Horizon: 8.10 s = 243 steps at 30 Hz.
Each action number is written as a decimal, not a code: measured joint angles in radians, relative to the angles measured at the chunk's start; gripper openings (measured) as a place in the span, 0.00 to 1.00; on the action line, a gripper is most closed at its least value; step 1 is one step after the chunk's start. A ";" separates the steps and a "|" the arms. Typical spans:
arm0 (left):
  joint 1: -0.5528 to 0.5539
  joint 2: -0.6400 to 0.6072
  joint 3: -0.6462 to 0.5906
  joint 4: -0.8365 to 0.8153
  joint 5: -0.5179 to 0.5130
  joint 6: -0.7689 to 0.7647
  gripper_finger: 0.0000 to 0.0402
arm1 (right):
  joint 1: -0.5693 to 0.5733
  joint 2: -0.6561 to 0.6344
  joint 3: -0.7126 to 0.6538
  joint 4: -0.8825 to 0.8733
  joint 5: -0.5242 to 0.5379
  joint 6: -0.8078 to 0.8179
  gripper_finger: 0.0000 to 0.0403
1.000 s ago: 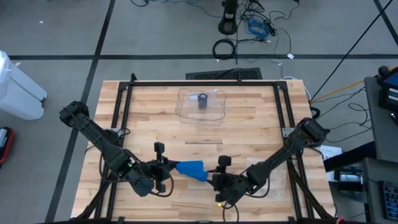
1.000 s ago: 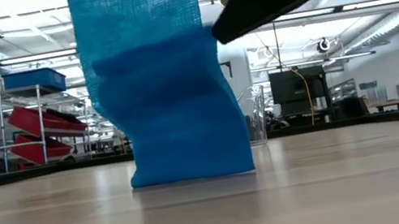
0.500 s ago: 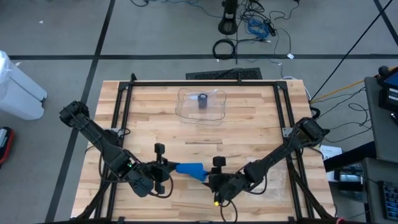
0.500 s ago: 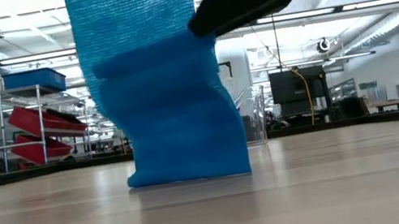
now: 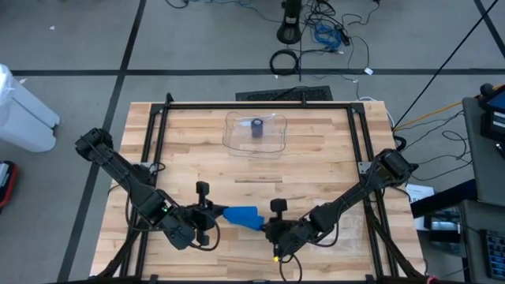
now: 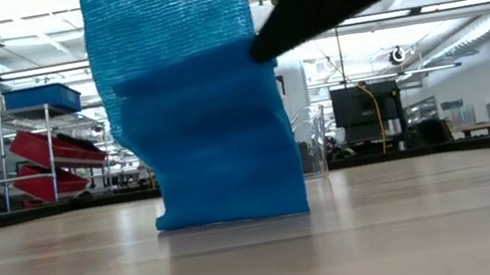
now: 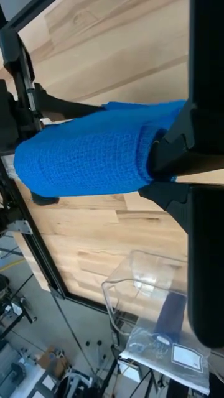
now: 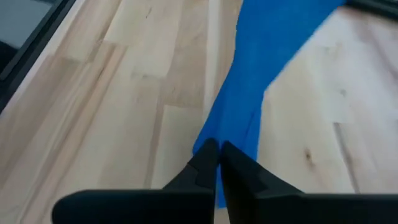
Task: Roll bandage
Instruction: Roll the blue bandage
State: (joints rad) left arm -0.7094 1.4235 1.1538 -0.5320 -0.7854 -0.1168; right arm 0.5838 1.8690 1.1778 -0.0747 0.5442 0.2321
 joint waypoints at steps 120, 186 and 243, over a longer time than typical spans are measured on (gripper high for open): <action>0.027 0.130 0.017 0.324 -0.080 0.257 0.01 | 0.038 -0.040 -0.429 1.066 0.091 -0.090 0.45; -0.082 0.129 0.008 0.592 -0.213 0.392 0.02 | 0.125 0.121 -0.092 0.752 0.231 -0.167 0.34; -0.042 0.279 0.001 0.230 0.285 -0.154 0.02 | 0.104 0.025 -0.016 0.740 0.365 -0.835 0.00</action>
State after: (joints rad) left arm -0.7509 1.7023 1.1545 -0.3016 -0.5004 -0.2710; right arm 0.6881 1.8942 1.1621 0.6657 0.9092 -0.6025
